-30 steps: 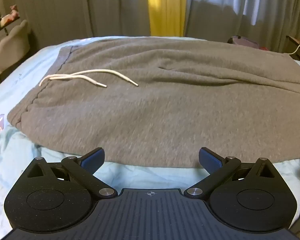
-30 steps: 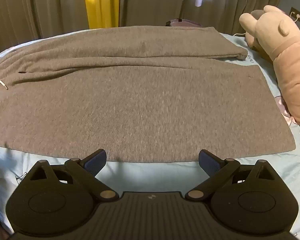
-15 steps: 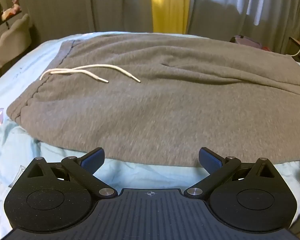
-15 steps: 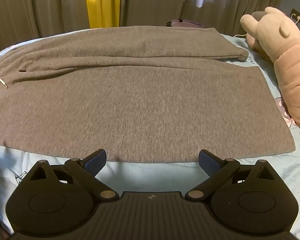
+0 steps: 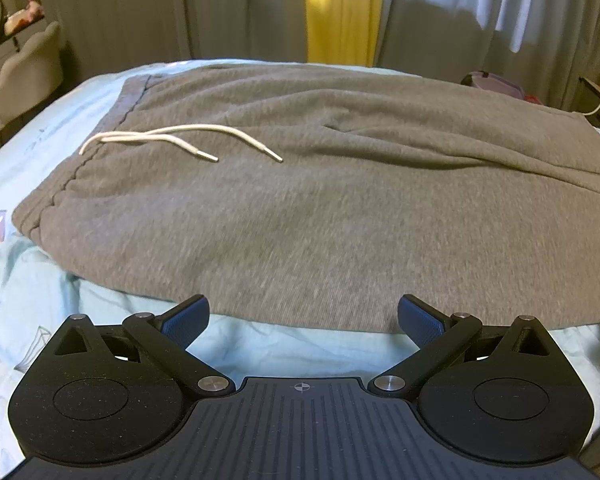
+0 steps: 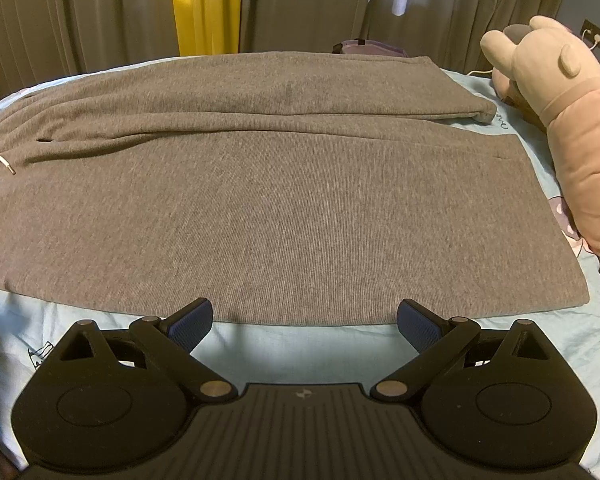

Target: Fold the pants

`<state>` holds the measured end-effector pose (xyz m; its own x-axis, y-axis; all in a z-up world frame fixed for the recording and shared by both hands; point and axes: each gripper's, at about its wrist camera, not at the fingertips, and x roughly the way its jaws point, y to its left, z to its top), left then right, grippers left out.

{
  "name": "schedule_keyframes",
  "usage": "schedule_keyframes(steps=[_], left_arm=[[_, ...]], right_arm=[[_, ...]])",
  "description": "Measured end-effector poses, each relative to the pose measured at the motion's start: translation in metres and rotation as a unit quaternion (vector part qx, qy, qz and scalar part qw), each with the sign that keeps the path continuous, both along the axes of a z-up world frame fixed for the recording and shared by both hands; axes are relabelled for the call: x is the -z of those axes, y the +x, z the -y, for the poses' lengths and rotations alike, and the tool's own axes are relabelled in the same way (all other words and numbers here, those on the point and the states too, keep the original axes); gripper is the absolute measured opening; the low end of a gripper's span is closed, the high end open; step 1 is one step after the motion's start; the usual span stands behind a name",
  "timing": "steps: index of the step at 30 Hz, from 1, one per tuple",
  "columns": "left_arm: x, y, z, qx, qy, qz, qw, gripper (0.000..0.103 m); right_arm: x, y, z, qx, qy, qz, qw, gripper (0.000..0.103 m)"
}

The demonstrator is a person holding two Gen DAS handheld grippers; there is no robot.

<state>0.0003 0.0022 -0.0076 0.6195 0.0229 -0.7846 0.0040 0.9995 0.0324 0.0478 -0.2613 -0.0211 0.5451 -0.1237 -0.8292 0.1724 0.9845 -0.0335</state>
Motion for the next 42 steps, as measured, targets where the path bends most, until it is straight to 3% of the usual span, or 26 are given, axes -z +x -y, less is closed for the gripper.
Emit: schedule_keyframes(steps=[42], left_arm=[[0.0, 0.0039, -0.0034, -0.005, -0.006, -0.009, 0.9999, 0.103]], right_arm=[[-0.0002, -0.0002, -0.0004, 0.0, -0.001, 0.0, 1.0, 0.099]])
